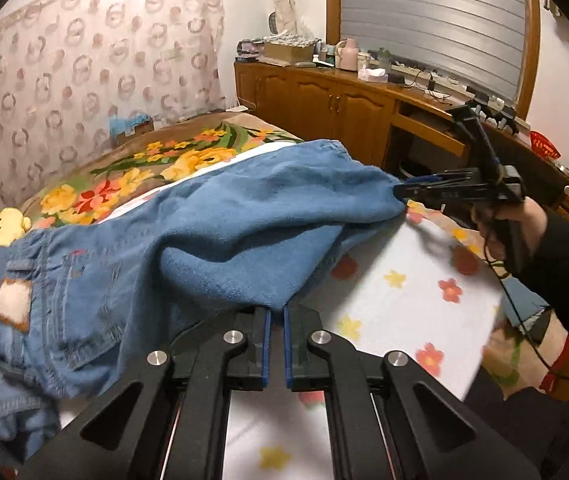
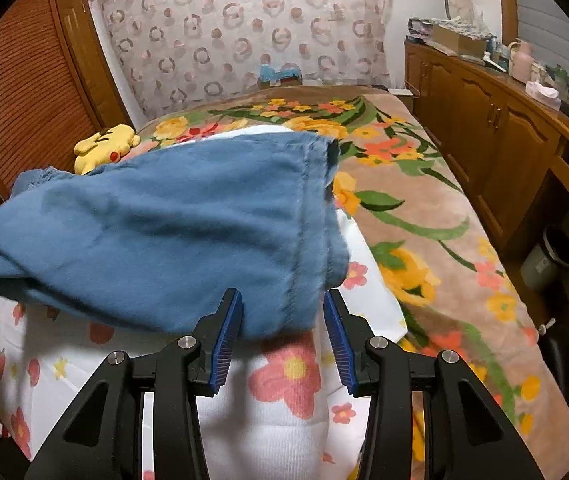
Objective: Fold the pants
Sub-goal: 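Open both tools and release the folded jeans leg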
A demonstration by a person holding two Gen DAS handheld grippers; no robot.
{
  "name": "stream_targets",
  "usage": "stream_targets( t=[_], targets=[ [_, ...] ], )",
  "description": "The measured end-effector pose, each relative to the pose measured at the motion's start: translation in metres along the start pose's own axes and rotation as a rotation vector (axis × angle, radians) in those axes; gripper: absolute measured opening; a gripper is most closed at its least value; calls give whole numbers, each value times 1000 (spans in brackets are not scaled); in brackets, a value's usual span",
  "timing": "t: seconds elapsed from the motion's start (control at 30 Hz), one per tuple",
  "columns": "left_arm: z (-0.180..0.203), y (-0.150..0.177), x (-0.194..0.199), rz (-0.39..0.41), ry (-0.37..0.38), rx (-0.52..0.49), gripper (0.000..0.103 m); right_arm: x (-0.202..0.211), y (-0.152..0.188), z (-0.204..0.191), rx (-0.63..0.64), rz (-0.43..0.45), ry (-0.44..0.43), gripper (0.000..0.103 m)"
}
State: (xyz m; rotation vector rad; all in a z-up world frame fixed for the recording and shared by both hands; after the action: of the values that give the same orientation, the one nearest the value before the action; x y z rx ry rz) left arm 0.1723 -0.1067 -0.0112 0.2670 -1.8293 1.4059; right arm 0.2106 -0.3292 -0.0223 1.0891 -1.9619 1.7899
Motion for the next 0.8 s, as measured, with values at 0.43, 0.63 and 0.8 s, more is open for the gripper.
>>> stream_targets(
  t=[0.43, 0.63, 0.8],
  targets=[
    [0, 35, -10, -54, -40, 38, 40, 4, 16, -5, 1, -14, -22, 47],
    [-17, 37, 7, -18, -65, 62, 63, -3, 15, 3, -44, -30, -25, 47],
    [-39, 35, 14, 8, -90, 93, 73, -10, 11, 2, -52, -53, -40, 47]
  ],
)
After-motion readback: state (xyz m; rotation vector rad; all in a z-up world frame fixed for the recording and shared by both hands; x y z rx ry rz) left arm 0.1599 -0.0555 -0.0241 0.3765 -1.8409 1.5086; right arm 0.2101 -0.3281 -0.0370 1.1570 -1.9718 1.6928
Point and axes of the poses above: each gripper's, at about its wrist camera, not at the fingertips, and x roughly against the way its jaws point, z to its right, y to its underside, the point moved 2 cm from there along -x, roughly the way its jaws point, and after that the axes turned 6 degrees about -y, right-handed, at the moved point
